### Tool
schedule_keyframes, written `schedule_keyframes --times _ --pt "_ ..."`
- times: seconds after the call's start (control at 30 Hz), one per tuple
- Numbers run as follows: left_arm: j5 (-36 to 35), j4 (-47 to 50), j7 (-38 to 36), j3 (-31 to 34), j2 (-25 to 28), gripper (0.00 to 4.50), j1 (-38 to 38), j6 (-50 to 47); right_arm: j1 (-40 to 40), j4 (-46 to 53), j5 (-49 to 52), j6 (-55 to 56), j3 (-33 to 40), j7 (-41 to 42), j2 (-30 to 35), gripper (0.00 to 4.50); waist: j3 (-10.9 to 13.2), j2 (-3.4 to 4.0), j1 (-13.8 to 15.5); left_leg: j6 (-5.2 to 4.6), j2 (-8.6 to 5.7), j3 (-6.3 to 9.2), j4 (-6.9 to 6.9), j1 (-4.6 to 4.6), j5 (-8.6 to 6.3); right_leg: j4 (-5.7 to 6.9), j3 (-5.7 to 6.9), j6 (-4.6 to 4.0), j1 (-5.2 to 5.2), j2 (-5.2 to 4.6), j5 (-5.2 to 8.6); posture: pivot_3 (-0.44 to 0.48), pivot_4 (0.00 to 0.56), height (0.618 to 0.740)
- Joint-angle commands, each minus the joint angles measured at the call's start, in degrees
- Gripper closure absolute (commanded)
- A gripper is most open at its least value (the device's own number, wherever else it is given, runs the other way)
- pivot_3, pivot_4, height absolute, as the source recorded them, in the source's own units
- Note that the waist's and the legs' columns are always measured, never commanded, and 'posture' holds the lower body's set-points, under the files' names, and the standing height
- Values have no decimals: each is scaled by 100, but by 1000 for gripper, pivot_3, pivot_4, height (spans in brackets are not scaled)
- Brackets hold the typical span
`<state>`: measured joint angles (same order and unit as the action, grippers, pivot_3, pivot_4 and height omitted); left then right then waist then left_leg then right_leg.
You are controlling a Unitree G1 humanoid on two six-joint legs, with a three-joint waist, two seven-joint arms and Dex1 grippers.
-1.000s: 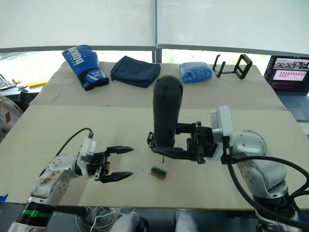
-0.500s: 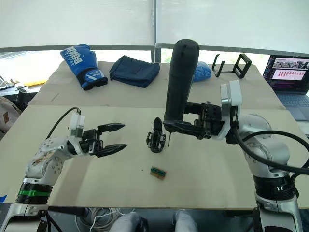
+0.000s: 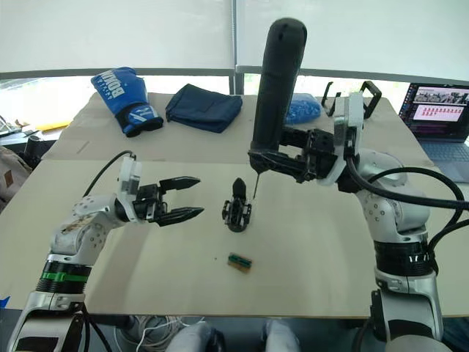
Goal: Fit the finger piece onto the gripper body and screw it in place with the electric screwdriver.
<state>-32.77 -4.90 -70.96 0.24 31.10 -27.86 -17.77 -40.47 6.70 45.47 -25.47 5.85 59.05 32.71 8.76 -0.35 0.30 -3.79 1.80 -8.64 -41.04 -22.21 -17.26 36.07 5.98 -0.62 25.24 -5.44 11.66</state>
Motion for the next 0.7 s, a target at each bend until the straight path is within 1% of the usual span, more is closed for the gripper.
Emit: schedule_keyframes --times 0.03,0.23,0.5,0.7 --pt "95 63 31 -32 -26 0 -113 5 -271 167 281 -146 248 -159 -80 2560 0 0 1 0 0 0 0 0 0 0 1 0 0 0 0 0 150 740" --pt "130 140 16 -35 -28 0 -27 14 -302 294 243 -304 90 -242 -284 2560 0 0 -13 0 0 0 2 -1 0 -1 0 0 1 0 0 0 150 740" --pt "501 32 -99 -151 -2 0 229 459 -277 312 -158 -133 -200 -273 -547 2560 0 1 -42 2 1 -1 3 -1 1 1 1 0 3 1 0 0 150 740" --pt "631 -84 -211 -206 -28 0 305 670 -305 249 -447 -68 -378 -270 -651 2560 0 1 -42 3 1 -2 3 -3 1 0 1 0 5 1 0 0 150 740"
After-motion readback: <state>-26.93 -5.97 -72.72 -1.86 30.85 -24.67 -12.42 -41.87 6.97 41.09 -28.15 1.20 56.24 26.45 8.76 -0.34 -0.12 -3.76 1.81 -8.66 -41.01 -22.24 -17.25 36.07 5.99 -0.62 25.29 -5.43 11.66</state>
